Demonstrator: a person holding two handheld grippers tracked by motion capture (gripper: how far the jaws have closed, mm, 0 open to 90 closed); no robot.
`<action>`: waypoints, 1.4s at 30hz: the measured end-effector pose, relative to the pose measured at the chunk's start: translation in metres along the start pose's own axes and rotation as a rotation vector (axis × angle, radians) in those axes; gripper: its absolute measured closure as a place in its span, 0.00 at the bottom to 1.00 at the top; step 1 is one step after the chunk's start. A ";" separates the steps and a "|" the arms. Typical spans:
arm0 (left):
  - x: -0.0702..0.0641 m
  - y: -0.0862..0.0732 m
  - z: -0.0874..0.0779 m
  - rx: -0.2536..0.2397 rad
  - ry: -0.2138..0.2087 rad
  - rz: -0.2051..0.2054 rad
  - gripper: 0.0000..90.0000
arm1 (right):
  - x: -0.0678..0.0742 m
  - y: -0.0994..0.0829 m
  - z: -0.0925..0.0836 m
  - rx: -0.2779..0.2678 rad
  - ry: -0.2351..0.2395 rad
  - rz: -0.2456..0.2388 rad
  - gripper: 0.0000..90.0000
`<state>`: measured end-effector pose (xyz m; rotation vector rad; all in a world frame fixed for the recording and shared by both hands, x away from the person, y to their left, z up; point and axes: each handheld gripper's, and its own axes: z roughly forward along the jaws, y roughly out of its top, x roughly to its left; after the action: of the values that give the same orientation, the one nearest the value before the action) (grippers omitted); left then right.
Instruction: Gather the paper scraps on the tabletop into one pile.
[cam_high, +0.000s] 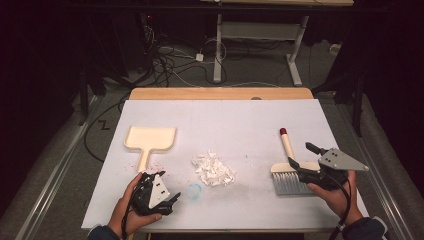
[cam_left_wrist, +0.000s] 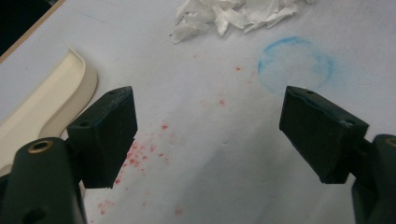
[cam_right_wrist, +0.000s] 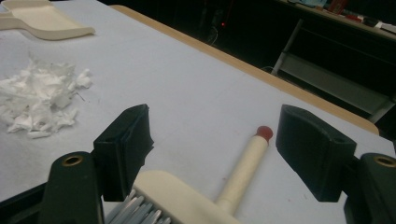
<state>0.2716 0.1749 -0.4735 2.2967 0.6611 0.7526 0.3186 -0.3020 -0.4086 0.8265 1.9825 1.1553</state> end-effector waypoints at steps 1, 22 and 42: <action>0.000 0.000 0.000 -0.003 0.001 -0.003 0.20 | 0.003 -0.001 -0.002 -0.005 -0.004 0.005 0.30; 0.000 -0.003 -0.008 -0.051 0.019 -0.033 0.18 | 0.041 -0.015 -0.013 -0.008 0.010 -0.094 0.27; 0.002 -0.001 -0.003 -0.037 0.012 -0.034 0.18 | 0.035 -0.017 -0.010 0.022 0.006 -0.089 0.26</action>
<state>0.2707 0.1782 -0.4720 2.2436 0.6851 0.7576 0.2879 -0.2863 -0.4288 0.7388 2.0194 1.0880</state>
